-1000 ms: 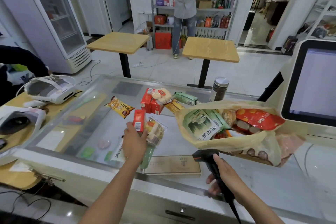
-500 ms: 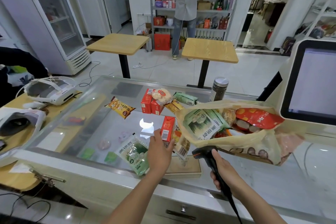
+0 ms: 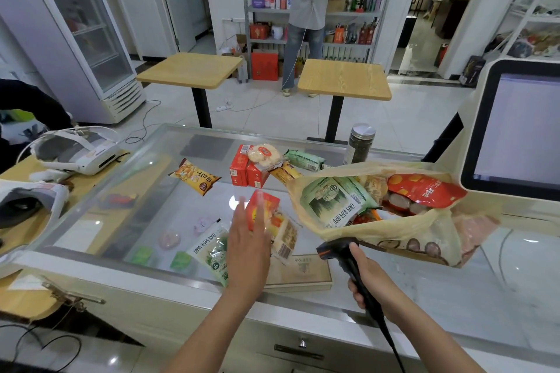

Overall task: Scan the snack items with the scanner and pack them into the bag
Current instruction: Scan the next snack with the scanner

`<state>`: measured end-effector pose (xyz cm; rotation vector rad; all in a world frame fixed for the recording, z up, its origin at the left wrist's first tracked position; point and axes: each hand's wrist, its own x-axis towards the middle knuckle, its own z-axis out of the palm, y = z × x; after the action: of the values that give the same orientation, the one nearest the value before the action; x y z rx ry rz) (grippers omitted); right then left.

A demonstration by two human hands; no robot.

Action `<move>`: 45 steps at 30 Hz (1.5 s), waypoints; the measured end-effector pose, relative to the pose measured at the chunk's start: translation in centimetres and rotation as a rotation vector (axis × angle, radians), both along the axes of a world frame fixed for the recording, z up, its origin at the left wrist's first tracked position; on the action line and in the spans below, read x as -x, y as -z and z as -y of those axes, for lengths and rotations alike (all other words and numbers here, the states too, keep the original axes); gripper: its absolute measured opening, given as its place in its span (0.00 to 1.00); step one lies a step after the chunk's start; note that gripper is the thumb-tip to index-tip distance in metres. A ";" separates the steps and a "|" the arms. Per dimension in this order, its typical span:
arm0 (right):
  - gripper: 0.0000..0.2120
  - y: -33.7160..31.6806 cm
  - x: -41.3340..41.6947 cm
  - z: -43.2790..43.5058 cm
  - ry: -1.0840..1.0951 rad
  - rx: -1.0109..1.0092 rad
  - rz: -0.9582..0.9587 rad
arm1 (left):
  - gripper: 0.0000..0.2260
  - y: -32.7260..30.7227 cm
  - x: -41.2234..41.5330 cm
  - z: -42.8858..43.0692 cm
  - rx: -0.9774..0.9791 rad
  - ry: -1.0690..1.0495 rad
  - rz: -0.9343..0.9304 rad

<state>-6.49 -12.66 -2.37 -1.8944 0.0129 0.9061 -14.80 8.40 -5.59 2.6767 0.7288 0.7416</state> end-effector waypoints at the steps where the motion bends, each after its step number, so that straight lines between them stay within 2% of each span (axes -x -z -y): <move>1: 0.30 -0.1 -0.1 0.2 0.005 0.002 -0.008 | 0.34 0.7 0.4 0.1 -0.111 0.115 -0.006; 2: 0.31 -0.2 -0.1 0.4 0.009 0.004 -0.016 | 0.34 1.6 0.7 0.3 -0.205 0.211 -0.053; 4: 0.34 -0.5 -0.2 0.9 0.010 0.013 -0.032 | 0.26 3.7 1.6 0.7 -0.305 0.285 -0.158; 6: 0.36 -1.1 -0.2 1.7 0.002 0.026 -0.049 | 0.20 4.6 2.4 1.7 -0.265 0.272 -0.182; 9: 0.37 -2.7 -0.3 2.9 -0.028 0.064 -0.088 | 0.23 3.9 2.3 3.2 -0.241 0.276 -0.185; 14: 0.39 -7.4 -0.6 3.9 -0.109 0.128 -0.104 | 0.19 3.3 1.9 4.8 -0.156 0.372 -0.125; 21: 0.39 -12.5 -0.5 3.8 -0.162 0.140 -0.095 | 0.19 3.1 0.4 6.7 -0.077 0.313 -0.256; 36: 0.38 -14.8 -0.7 5.5 -0.222 0.159 -0.015 | 0.23 4.0 0.1 6.9 -0.063 0.272 -0.349; 41: 0.41 -13.6 -1.1 5.7 -0.278 0.153 -0.058 | 0.32 3.3 0.0 6.6 0.000 0.292 -0.395; 45: 0.38 -8.8 -1.0 5.7 -0.256 0.159 -0.041 | 0.29 3.4 0.0 6.4 0.033 0.330 -0.296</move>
<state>-5.46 -18.35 6.42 -2.0560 -0.1397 1.1460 -14.77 2.01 -9.01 2.8055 0.3384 0.2524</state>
